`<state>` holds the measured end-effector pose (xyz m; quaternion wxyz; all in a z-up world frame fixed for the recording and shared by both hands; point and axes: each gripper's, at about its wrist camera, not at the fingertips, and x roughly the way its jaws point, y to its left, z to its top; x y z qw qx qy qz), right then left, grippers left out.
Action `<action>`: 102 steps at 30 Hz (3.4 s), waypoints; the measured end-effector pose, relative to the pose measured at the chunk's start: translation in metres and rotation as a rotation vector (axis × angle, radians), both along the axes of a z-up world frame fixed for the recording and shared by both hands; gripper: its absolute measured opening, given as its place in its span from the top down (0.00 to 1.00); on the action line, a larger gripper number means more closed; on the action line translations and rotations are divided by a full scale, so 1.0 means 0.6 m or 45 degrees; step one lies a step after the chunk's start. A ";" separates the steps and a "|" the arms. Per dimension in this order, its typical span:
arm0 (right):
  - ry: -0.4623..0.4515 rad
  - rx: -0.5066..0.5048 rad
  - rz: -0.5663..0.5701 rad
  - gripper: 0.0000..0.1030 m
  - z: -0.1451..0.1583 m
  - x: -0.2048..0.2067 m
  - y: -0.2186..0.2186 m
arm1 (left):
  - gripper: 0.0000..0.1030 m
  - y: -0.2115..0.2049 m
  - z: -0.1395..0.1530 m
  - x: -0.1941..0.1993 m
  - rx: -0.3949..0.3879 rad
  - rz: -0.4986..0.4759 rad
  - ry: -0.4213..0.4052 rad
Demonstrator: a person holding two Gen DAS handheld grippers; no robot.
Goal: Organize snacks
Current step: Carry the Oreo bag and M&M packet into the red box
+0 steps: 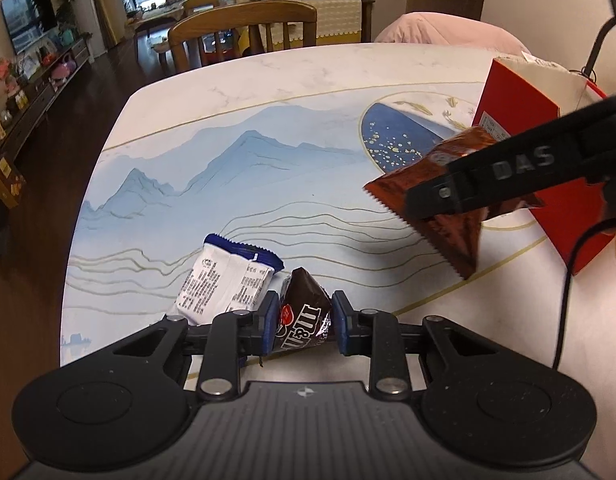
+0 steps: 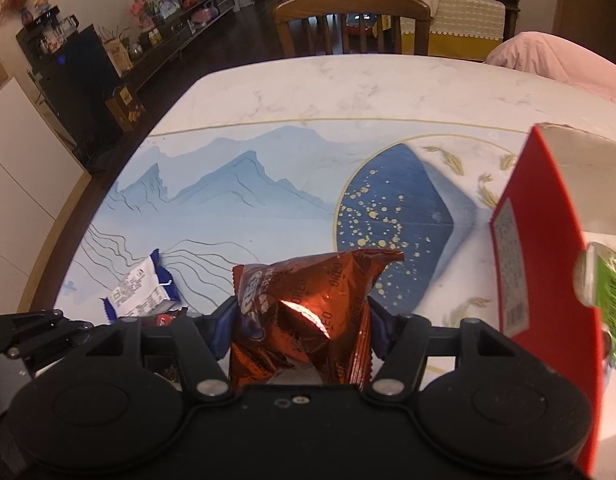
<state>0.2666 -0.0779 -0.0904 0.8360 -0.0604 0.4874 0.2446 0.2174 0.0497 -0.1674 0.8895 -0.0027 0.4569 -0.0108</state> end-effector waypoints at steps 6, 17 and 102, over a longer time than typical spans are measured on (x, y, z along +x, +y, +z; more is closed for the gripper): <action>-0.015 0.006 -0.003 0.39 0.026 -0.022 -0.015 | 0.73 0.006 0.021 -0.015 -0.057 0.044 0.003; -0.056 0.042 -0.004 0.39 0.076 -0.063 -0.055 | 0.73 -0.004 0.072 -0.049 -0.114 0.095 -0.016; -0.050 -0.036 -0.041 0.36 0.041 0.108 -0.489 | 0.73 -0.498 0.068 0.292 0.027 -0.182 0.264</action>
